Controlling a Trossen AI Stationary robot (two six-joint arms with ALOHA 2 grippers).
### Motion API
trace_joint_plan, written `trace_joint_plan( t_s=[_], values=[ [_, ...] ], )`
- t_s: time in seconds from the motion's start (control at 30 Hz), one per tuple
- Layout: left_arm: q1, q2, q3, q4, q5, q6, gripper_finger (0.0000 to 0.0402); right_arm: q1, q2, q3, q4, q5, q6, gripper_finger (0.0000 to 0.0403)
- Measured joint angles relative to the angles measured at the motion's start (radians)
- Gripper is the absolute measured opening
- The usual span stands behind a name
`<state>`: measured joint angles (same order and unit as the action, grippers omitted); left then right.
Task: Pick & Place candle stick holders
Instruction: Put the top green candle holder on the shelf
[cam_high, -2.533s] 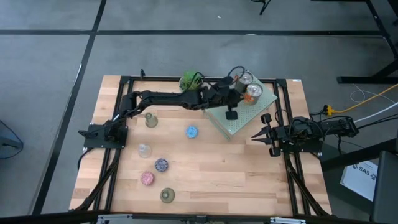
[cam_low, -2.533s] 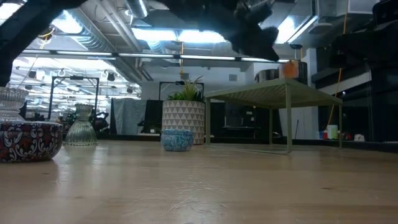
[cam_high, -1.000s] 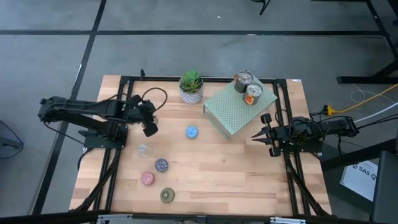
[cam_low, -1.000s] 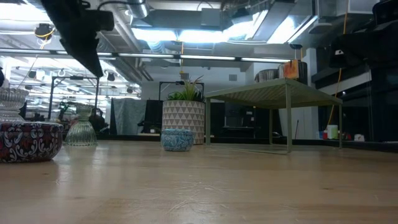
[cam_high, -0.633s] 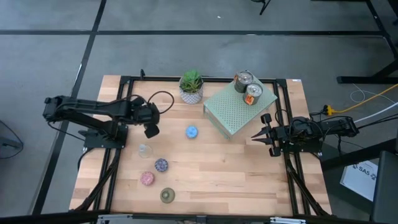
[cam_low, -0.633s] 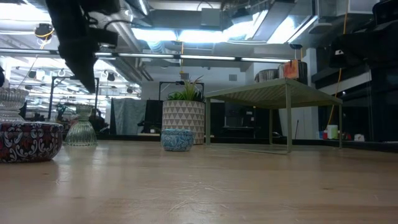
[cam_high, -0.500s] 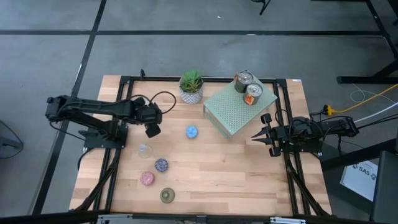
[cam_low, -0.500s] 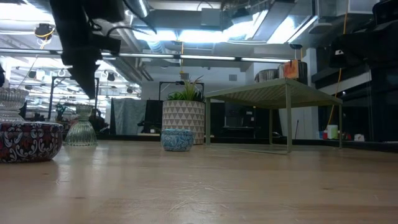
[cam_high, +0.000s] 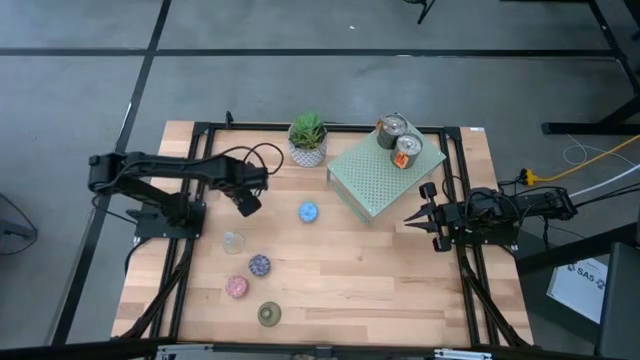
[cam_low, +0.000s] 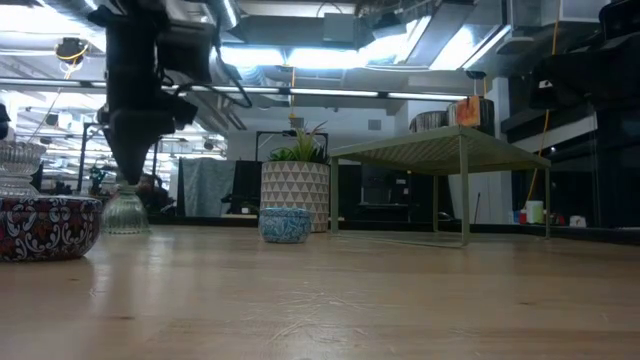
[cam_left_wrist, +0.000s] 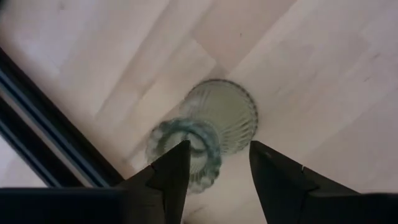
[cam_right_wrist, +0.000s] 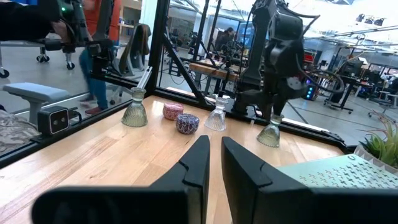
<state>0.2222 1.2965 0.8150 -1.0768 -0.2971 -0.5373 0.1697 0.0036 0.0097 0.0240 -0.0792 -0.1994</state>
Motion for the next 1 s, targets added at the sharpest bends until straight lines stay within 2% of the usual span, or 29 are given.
trace_joint_plan(
  t_s=[0.13, 0.37, 0.67, 0.8, 1.0],
  values=[
    [0.011, 0.024, 0.000, -0.003, 0.017, 0.015, 0.0128, 0.000, 0.000, 0.000, 0.000, 0.000, 0.000, 0.0044],
    [0.012, 0.039, 0.005, -0.008, 0.015, 0.053, 0.0030, 0.000, 0.000, 0.000, 0.000, 0.000, 0.000, 0.0043],
    [-0.005, 0.044, 0.029, 0.001, 0.019, 0.065, 0.0026, 0.000, 0.000, 0.000, 0.000, -0.001, 0.000, 0.0043],
    [-0.035, 0.045, 0.086, 0.012, 0.021, 0.095, 0.0026, 0.000, 0.000, 0.000, 0.000, -0.001, 0.000, 0.0043],
    [-0.086, 0.045, 0.184, 0.007, -0.031, 0.129, 0.0026, 0.000, 0.000, 0.000, 0.000, -0.001, 0.000, 0.0043]
  ],
)
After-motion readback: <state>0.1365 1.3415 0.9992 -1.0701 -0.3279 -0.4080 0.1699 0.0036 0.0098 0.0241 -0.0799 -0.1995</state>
